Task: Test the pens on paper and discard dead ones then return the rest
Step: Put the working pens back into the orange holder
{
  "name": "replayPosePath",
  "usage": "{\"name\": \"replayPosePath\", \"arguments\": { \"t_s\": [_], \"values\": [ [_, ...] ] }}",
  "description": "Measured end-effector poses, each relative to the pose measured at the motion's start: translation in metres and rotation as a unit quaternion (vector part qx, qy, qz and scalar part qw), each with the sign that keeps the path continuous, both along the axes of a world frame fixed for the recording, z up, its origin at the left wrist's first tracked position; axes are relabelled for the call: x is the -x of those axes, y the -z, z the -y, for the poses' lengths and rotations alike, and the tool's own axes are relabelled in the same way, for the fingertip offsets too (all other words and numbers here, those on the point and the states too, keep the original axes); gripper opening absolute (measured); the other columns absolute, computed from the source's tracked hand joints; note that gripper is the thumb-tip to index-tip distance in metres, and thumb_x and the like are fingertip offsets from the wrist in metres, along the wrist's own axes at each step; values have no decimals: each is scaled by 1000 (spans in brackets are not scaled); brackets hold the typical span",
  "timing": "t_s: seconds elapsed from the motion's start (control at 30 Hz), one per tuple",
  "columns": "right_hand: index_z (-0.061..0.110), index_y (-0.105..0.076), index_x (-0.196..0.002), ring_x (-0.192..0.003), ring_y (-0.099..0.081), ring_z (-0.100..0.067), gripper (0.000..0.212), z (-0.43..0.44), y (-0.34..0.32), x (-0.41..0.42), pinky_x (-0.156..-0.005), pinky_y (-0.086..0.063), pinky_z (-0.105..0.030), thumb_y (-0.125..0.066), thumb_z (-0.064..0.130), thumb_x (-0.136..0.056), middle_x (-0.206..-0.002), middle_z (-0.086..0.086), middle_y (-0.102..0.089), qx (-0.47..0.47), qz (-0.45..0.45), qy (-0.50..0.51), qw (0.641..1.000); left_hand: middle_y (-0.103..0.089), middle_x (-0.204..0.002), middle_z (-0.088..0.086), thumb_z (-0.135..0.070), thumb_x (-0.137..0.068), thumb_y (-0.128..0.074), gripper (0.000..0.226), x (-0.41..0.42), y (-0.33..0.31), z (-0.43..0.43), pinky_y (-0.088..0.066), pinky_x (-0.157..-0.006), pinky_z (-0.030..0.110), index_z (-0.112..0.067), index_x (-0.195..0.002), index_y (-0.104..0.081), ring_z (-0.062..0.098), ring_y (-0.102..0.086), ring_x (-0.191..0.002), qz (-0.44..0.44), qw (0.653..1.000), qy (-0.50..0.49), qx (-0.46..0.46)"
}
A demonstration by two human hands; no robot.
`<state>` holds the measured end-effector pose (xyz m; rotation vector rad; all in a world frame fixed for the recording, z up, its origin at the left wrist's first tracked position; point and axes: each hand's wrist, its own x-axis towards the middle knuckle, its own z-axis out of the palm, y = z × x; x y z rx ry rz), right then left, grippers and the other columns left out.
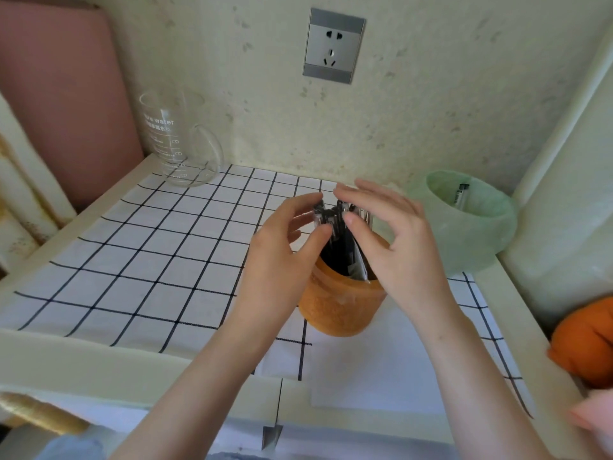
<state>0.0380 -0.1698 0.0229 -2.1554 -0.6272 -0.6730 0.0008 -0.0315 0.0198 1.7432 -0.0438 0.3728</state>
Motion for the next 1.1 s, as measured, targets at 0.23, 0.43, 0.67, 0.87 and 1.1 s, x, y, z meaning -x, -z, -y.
{"name": "replayPosePath", "arguments": {
  "t_s": [0.23, 0.43, 0.67, 0.87, 1.1],
  "values": [
    [17, -72, -94, -143, -22, -6, 15, 1, -2, -2, -106, -17, -6, -58, 12, -90, -134, 9, -56, -40, -55, -57, 996, -64, -108, -15, -14, -88, -57, 41, -1, 4, 0, -45, -83, 6, -30, -126, -51, -7, -55, -108, -29, 999, 27, 3],
    [37, -48, -133, -132, -37, 6, 48, 17, -16, 6, -113, -31, -30, -60, 45, -87, -143, 19, -44, -147, -183, -54, 971, -56, -123, -14, -26, -86, -61, 52, 0, 3, -1, -42, -91, 14, -30, -134, -41, 0, -51, -115, -108, 992, 61, 17],
    [50, 4, -145, -129, -40, 3, 136, 46, -1, 14, -110, -37, -34, -88, 46, -44, -150, 20, -31, 35, -466, -122, 876, -60, -121, -11, -39, -83, -60, 47, -3, 7, -9, -42, -103, 36, -32, -128, -48, 6, -54, -115, -187, 976, 111, 26],
    [51, -11, -139, -115, -57, -3, 128, 45, 24, 11, -101, -47, -39, -92, 43, -40, -133, 17, -51, -31, -430, -106, 896, -63, -117, -12, -29, -87, -59, 38, -3, 9, -11, -43, -103, 36, -28, -124, -55, 6, -56, -113, -178, 978, 109, 18],
    [37, -38, -132, -115, -57, -3, 98, 45, 32, 13, -99, -48, -41, -93, 22, -52, -123, 17, -59, -68, -402, -112, 906, -64, -117, -9, -20, -87, -60, 38, -5, 12, -16, -44, -102, 35, -26, -124, -57, 6, -57, -113, -164, 979, 123, 14]
  ]
}}
